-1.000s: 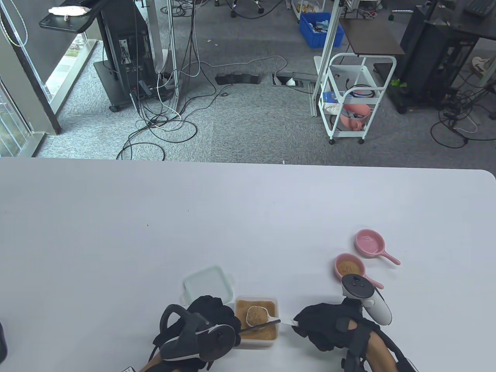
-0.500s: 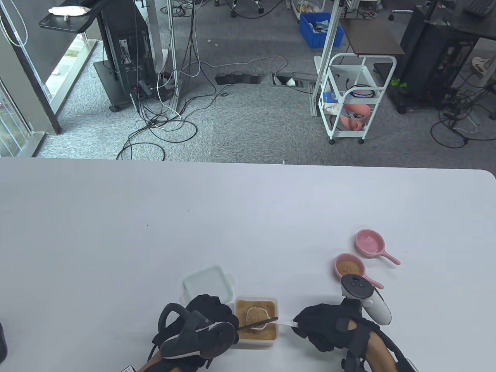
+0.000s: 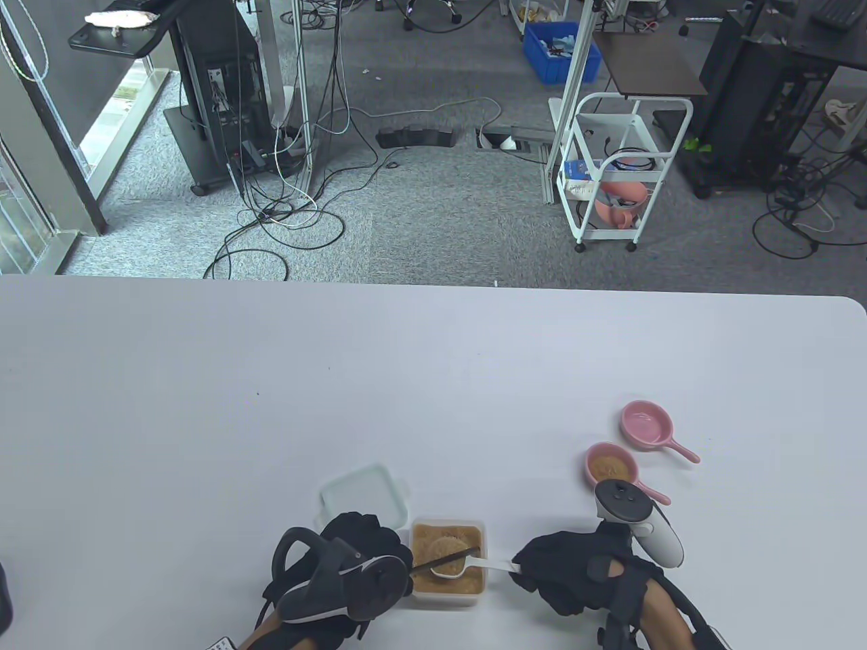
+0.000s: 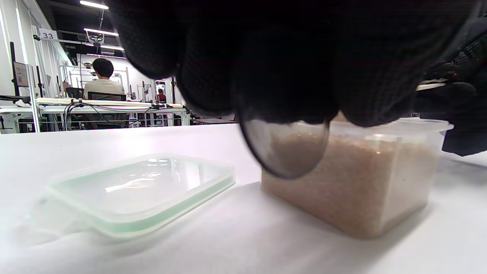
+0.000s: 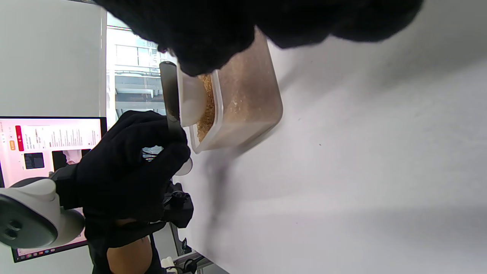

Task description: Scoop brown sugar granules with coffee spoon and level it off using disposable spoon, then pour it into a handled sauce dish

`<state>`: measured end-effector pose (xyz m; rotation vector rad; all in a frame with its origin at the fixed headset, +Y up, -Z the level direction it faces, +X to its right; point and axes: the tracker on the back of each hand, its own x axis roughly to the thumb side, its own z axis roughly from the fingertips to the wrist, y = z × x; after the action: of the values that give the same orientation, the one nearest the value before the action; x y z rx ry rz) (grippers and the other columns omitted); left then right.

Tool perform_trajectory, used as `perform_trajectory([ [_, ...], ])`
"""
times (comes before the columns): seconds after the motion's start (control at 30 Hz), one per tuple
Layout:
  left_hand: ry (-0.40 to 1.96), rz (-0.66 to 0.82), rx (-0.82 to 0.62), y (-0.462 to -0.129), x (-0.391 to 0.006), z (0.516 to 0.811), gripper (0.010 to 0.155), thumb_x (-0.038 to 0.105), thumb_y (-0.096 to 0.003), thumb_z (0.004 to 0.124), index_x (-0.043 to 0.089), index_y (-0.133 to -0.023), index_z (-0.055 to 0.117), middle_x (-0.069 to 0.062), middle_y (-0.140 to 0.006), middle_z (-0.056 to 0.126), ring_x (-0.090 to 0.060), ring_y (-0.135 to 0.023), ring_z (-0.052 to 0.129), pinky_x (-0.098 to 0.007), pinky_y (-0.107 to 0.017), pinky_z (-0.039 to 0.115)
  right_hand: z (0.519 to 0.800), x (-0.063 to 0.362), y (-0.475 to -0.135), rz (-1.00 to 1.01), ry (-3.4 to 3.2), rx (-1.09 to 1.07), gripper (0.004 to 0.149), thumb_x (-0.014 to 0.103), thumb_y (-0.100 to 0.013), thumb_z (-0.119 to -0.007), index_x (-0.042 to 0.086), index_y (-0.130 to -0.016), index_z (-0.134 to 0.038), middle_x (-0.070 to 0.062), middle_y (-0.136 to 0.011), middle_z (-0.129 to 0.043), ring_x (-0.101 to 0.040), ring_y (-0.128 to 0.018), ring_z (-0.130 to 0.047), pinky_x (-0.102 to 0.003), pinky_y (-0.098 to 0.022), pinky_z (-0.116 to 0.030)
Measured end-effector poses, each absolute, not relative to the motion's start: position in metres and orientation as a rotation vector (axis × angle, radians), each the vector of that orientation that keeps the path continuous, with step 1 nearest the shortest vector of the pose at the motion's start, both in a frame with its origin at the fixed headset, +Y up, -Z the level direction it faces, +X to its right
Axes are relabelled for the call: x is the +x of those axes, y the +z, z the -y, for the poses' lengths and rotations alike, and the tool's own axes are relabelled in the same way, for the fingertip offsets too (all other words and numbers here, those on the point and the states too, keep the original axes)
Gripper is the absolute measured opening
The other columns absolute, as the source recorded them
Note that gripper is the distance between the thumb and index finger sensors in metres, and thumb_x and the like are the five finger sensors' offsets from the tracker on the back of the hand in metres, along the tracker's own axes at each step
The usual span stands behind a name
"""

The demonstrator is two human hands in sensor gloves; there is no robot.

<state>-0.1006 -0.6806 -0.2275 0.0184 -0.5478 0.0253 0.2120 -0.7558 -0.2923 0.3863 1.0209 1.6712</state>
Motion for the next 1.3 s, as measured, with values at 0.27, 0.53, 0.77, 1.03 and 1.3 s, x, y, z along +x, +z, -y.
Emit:
perform_trajectory([
  [0.27, 0.024, 0.531, 0.019, -0.230, -0.103, 0.680, 0.040, 0.060, -0.0376, 0.090, 0.042, -0.073, 0.095, 0.017, -0.070, 0.099, -0.012, -0.067, 0.102, -0.044, -0.072, 0.077, 0.756, 0.212, -0.292, -1.024, 1.664, 0.391, 0.044, 0.037, -0.052, -0.074, 0.007, -0.082, -0.086, 0.004, -0.037, -0.094, -0.021, -0.017, -0.090, -0.053, -0.041, -0.076],
  [0.53, 0.021, 0.508, 0.021, -0.234, -0.107, 0.681, 0.040, 0.060, -0.0376, 0.090, 0.042, -0.072, 0.095, 0.017, -0.070, 0.100, -0.012, -0.067, 0.102, -0.043, -0.072, 0.077, 0.756, 0.212, -0.292, -1.024, 1.659, 0.393, 0.044, 0.037, -0.052, -0.074, 0.007, -0.082, -0.086, 0.004, -0.037, -0.094, -0.021, -0.017, -0.090, -0.053, -0.041, -0.076],
  [0.77, 0.027, 0.494, 0.018, -0.236, -0.109, 0.682, 0.040, 0.060, -0.0377, 0.090, 0.042, -0.073, 0.095, 0.017, -0.070, 0.100, -0.012, -0.067, 0.102, -0.044, -0.072, 0.077, 0.756, 0.212, -0.292, -1.023, 1.657, 0.389, 0.044, 0.037, -0.052, -0.074, 0.007, -0.082, -0.086, 0.004, -0.037, -0.094, -0.021, -0.017, -0.090, -0.053, -0.041, -0.076],
  [1.03, 0.030, 0.473, 0.017, -0.240, -0.113, 0.683, 0.040, 0.060, -0.0377, 0.090, 0.042, -0.072, 0.095, 0.017, -0.070, 0.100, -0.012, -0.067, 0.102, -0.044, -0.072, 0.077, 0.755, 0.214, -0.292, -1.018, 1.654, 0.383, 0.044, 0.037, -0.052, -0.074, 0.007, -0.082, -0.086, 0.004, -0.037, -0.094, -0.021, -0.017, -0.090, -0.053, -0.041, -0.076],
  [1.3, 0.029, 0.448, 0.005, -0.244, -0.118, 0.686, 0.040, 0.060, -0.0379, 0.090, 0.041, -0.072, 0.096, 0.017, -0.070, 0.100, -0.012, -0.067, 0.102, -0.044, -0.071, 0.077, 0.755, 0.215, -0.293, -1.013, 1.655, 0.374, 0.044, 0.037, -0.052, -0.074, 0.007, -0.082, -0.086, 0.004, -0.037, -0.094, -0.021, -0.017, -0.090, -0.053, -0.041, -0.076],
])
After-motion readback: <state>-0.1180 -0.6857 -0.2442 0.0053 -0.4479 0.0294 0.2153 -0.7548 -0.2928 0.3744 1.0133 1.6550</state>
